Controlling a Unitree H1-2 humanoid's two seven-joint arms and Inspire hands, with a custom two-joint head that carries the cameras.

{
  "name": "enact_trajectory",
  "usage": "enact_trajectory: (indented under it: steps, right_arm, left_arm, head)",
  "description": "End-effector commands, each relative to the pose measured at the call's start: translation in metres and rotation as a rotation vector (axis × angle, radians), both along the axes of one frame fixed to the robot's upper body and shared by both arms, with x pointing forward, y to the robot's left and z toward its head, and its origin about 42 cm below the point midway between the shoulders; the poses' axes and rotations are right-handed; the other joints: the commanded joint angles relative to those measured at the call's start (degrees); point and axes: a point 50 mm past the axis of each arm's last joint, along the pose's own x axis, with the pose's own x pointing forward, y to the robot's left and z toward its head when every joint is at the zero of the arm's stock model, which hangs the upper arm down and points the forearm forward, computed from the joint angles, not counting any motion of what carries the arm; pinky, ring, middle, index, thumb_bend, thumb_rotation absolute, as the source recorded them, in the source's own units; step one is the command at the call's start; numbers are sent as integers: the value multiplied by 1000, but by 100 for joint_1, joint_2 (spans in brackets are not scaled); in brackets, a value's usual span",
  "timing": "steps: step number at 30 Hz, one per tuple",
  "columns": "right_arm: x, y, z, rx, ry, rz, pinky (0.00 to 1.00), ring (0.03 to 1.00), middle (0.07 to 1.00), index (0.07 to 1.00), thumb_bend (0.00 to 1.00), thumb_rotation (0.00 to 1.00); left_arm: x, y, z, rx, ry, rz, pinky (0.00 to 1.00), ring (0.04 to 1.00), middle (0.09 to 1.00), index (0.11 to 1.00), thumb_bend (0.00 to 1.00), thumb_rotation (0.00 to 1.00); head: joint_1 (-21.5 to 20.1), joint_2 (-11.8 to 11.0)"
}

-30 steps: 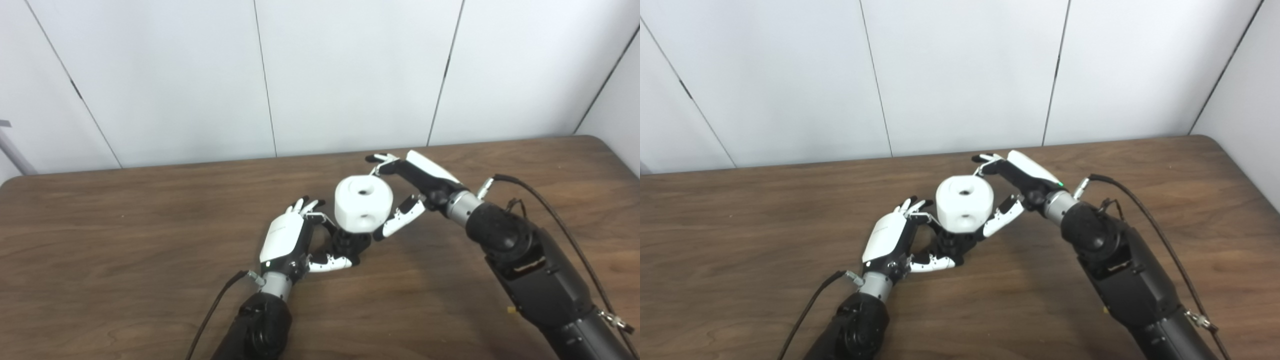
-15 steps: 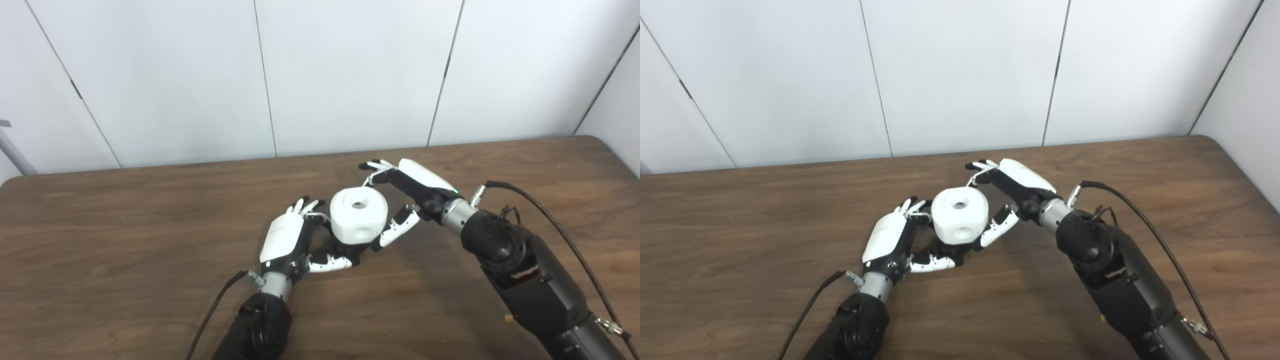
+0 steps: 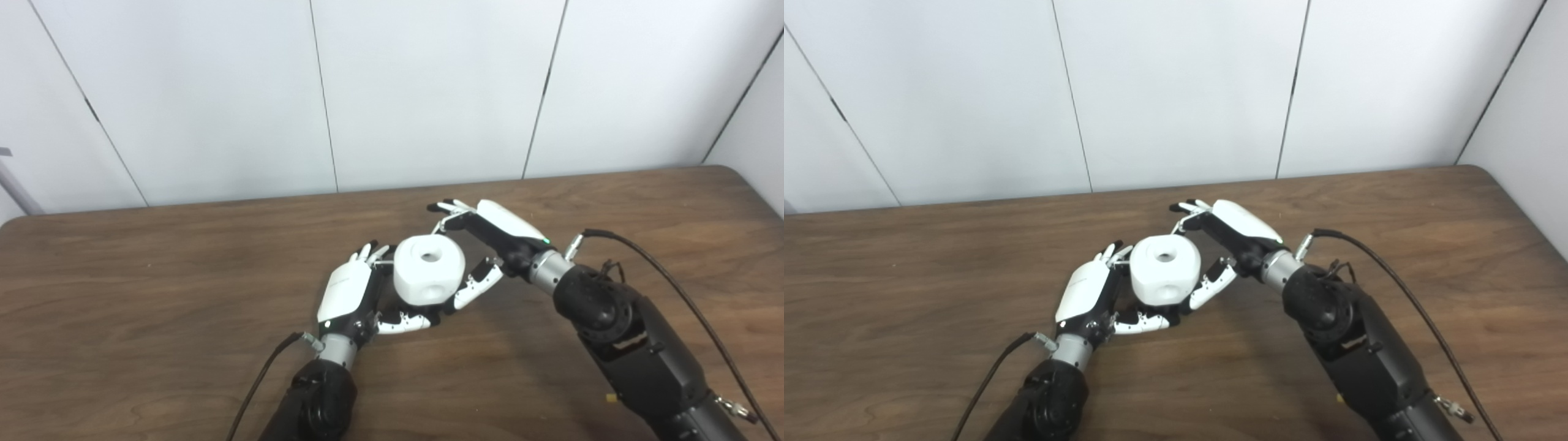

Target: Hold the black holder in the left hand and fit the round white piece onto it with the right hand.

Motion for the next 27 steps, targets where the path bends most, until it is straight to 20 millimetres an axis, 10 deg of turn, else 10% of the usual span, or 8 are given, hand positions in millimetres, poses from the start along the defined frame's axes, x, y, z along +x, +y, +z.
enact_trajectory:
  steps: [1, 27]
  right_arm:
    - [4, 1, 16, 0, -76, 17, 1000, 1000, 942, 476, 516, 124]
    - [3, 13, 13, -63, -108, 44, 1000, 1000, 937, 476, 517, 125]
  left_arm:
    - [-23, 5, -33, 43, 114, -9, 1000, 1000, 907, 477, 523, 48]
    - [-39, 11, -32, 44, 140, -4, 1000, 1000, 915, 477, 523, 47]
  head:
    - [8, 12]
    - [67, 152]
